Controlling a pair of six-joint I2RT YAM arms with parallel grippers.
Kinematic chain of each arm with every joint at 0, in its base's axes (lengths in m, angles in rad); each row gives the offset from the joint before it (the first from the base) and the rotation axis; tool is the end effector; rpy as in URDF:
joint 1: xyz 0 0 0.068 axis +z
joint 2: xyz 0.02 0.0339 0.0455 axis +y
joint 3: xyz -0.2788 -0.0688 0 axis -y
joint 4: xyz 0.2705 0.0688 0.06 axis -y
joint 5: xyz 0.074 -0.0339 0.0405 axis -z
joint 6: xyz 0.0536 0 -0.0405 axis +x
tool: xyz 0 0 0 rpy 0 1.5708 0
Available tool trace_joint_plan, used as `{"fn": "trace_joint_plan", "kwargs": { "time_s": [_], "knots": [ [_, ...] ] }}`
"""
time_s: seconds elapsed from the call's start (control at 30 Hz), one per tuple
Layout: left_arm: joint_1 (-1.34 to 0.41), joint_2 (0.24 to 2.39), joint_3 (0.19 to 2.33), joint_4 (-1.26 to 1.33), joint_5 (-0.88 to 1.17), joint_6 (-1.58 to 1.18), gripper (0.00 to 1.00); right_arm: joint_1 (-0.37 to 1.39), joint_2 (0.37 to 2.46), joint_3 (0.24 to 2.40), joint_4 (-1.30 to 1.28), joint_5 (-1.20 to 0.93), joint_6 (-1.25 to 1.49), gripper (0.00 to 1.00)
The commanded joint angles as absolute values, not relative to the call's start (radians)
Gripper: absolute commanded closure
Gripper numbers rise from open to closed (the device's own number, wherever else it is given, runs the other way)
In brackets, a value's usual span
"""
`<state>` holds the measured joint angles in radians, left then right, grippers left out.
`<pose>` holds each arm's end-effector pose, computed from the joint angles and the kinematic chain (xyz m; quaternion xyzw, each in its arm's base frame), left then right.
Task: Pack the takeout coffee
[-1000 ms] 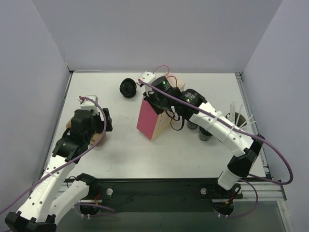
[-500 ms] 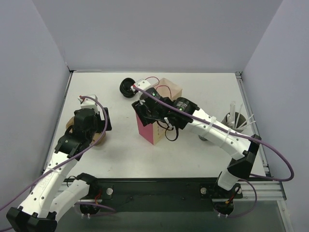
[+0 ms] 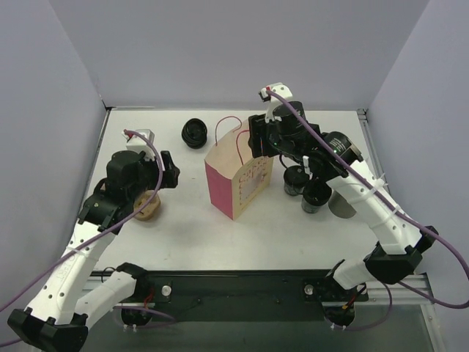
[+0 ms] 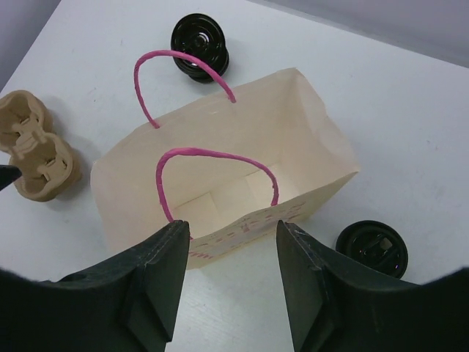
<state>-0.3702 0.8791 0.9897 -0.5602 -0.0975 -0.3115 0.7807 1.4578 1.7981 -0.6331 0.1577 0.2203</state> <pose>0.2061 -0.0744 0.3624 -0.0011 0.8463 -0.1386 0.5143 0.2511 0.2369 0.5007 -0.1761 0.7820 0.2298 0.5520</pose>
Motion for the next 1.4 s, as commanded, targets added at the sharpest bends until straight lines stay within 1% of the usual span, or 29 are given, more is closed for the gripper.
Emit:
{"fn": "trace_joint_plan", "kwargs": {
  "time_s": [0.0,0.1,0.17,0.27,0.33,0.43,0.47,0.5,0.57,0.63,0.67,0.77,0.87,1.0,1.1,1.23,1.37],
  "knots": [
    [-0.364,0.934,1.123,-0.651,-0.212,-0.391,0.12,0.765,1.407,1.766,-0.641,0.17,0.222,0.47],
    [-0.359,0.965,1.163,-0.756,-0.383,-0.506,0.12,0.768,1.358,1.689,-0.64,0.138,0.242,0.45],
    [-0.341,0.966,1.163,-0.799,-0.434,-0.588,0.12,0.769,1.324,1.635,-0.629,0.115,0.255,0.45],
    [-0.279,0.966,1.141,-0.842,-0.436,-0.664,0.12,0.776,1.244,1.519,-0.595,0.081,0.271,0.45],
    [-0.233,0.969,1.125,-0.847,-0.396,-0.689,0.13,0.781,1.177,1.424,-0.572,0.061,0.284,0.45],
    [-0.163,0.973,1.057,-0.841,-0.409,-0.782,0.19,0.784,1.1,1.317,-0.526,0.019,0.307,0.45],
    [-0.125,0.973,1.046,-0.851,-0.42,-0.872,0.21,0.784,1.085,1.299,-0.508,0.009,0.308,0.45],
    [-0.109,0.974,1.028,-0.868,-0.428,-0.911,0.22,0.784,1.06,1.284,-0.5,-0.039,0.307,0.46],
    [-0.081,0.991,1.026,-0.899,-0.436,-1.032,0.24,0.788,1.04,1.249,-0.492,-0.07,0.31,0.46],
    [-0.066,1.008,1.041,-0.942,-0.466,-1.087,0.29,0.788,1.011,1.227,-0.489,-0.121,0.311,0.46],
    [-0.066,1.035,1.051,-0.966,-0.486,-1.154,0.29,0.79,1.0,1.214,-0.492,-0.136,0.314,0.46],
    [-0.066,1.09,1.095,-1.044,-0.551,-1.23,0.3,0.792,0.944,1.212,-0.495,-0.173,0.334,0.48],
    [-0.066,1.14,1.134,-1.114,-0.591,-1.291,0.3,0.792,0.878,1.206,-0.502,-0.147,0.359,0.48],
    [-0.063,1.183,1.161,-1.086,-0.588,-1.267,0.3,0.793,0.83,1.242,-0.532,-0.129,0.382,0.49],
    [-0.061,1.193,1.17,-1.028,-0.558,-1.183,0.3,0.792,0.813,1.265,-0.584,-0.094,0.414,0.49],
    [-0.046,1.242,1.186,-1.051,-0.572,-1.146,0.3,0.792,0.804,1.295,-0.617,-0.087,0.454,0.5],
    [-0.006,1.311,1.128,-0.976,-0.46,-1.062,0.34,0.793,0.841,1.351,-0.644,-0.103,0.451,0.52]
  ]
}}
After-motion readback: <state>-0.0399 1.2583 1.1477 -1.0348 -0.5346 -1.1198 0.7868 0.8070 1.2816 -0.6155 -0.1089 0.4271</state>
